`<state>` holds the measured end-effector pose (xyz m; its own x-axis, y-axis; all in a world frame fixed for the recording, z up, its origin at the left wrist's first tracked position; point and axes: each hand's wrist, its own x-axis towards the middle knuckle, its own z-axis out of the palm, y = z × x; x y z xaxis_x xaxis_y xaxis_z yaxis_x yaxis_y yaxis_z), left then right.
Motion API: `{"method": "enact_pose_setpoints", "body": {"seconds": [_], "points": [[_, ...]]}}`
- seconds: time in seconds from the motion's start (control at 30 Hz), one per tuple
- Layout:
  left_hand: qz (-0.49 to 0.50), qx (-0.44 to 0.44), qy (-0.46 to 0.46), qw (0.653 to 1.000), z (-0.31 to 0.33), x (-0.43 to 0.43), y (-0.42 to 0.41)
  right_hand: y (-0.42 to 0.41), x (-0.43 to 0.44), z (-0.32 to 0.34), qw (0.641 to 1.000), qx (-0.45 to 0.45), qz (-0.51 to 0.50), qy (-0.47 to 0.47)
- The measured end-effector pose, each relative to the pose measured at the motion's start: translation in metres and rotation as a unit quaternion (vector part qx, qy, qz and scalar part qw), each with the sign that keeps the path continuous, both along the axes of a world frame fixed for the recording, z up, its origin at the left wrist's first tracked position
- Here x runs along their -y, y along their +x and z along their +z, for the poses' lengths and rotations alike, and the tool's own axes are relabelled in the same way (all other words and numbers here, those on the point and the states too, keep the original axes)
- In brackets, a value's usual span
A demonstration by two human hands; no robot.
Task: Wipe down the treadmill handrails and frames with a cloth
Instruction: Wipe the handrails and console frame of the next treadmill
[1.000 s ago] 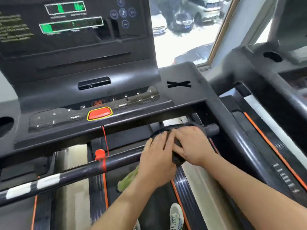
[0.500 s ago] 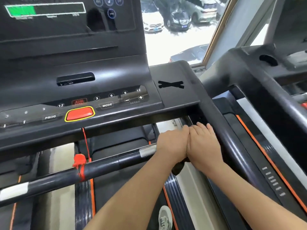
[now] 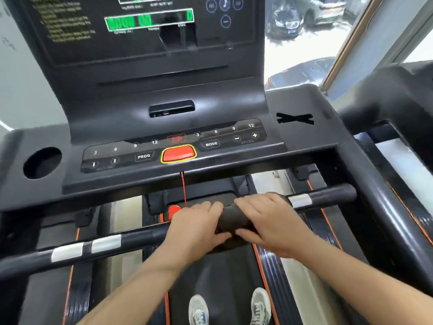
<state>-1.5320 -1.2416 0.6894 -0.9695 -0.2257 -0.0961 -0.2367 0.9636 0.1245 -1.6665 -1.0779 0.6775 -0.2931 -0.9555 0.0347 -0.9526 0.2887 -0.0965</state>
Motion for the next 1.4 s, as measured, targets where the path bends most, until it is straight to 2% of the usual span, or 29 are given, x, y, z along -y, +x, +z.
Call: {"method": "enact_pose_setpoints", "body": {"seconds": [0.1, 0.17, 0.23, 0.3, 0.33, 0.43, 0.6, 0.67, 0.8, 0.93, 1.03, 1.1, 1.17, 1.23, 1.27, 1.33, 1.4], "points": [[-0.03, -0.008, 0.05, 0.998, 0.001, 0.009, 0.004, -0.026, -0.018, 0.011, 0.995, 0.0, -0.029, 0.094], [-0.031, -0.012, 0.089, 0.996, 0.0, 0.011, 0.006, -0.03, -0.021, 0.018, 0.993, 0.043, -0.055, 0.099], [-0.021, -0.04, 0.125, 0.991, 0.001, 0.011, 0.005, -0.03, -0.021, 0.029, 0.99, 0.096, -0.085, 0.064], [-0.008, -0.103, 0.123, 0.987, 0.006, 0.012, -0.002, -0.029, -0.022, 0.041, 0.983, 0.124, -0.136, -0.001], [0.0, -0.14, 0.116, 0.983, 0.011, 0.015, -0.007, -0.029, -0.022, 0.047, 0.979, 0.119, -0.163, -0.04], [0.007, -0.161, 0.119, 0.98, 0.031, 0.023, -0.033, -0.038, -0.014, 0.06, 0.961, 0.088, -0.224, -0.133], [0.017, -0.229, 0.086, 0.97, 0.05, 0.021, -0.075, -0.076, 0.009, 0.065, 0.928, 0.081, -0.289, -0.221], [0.009, -0.224, 0.073, 0.972, 0.043, 0.014, -0.092, -0.097, 0.007, 0.056, 0.919, 0.084, -0.318, -0.217], [-0.053, -0.234, -0.016, 0.971, 0.024, -0.015, -0.131, -0.138, -0.013, 0.04, 0.88, 0.092, -0.417, -0.206], [-0.072, -0.225, -0.086, 0.968, 0.036, -0.041, -0.188, -0.193, -0.01, 0.048, 0.873, 0.059, -0.451, -0.178], [-0.076, -0.17, -0.11, 0.976, 0.051, -0.043, -0.23, -0.226, 0.013, 0.063, 0.866, 0.079, -0.463, -0.17], [-0.035, -0.142, -0.089, 0.985, 0.058, -0.037, -0.254, -0.229, 0.019, 0.069, 0.879, 0.09, -0.438, -0.165], [0.016, -0.13, -0.072, 0.989, 0.065, -0.034, -0.267, -0.205, 0.012, 0.064, 0.917, 0.073, -0.368, -0.134], [0.056, -0.121, -0.025, 0.991, 0.067, -0.036, -0.268, -0.161, 0.005, 0.046, 0.945, 0.021, -0.319, -0.066], [0.066, -0.122, 0.01, 0.99, 0.066, -0.038, -0.264, -0.146, 0.005, 0.04, 0.948, 0.008, -0.318, -0.024], [0.047, -0.133, 0.088, 0.986, 0.064, -0.043, -0.251, -0.152, 0.012, 0.035, 0.949, 0.009, -0.313, 0.042], [0.003, -0.143, 0.077, 0.987, 0.055, -0.05, -0.238, -0.177, 0.024, 0.037, 0.957, 0.024, -0.272, 0.099]]}}
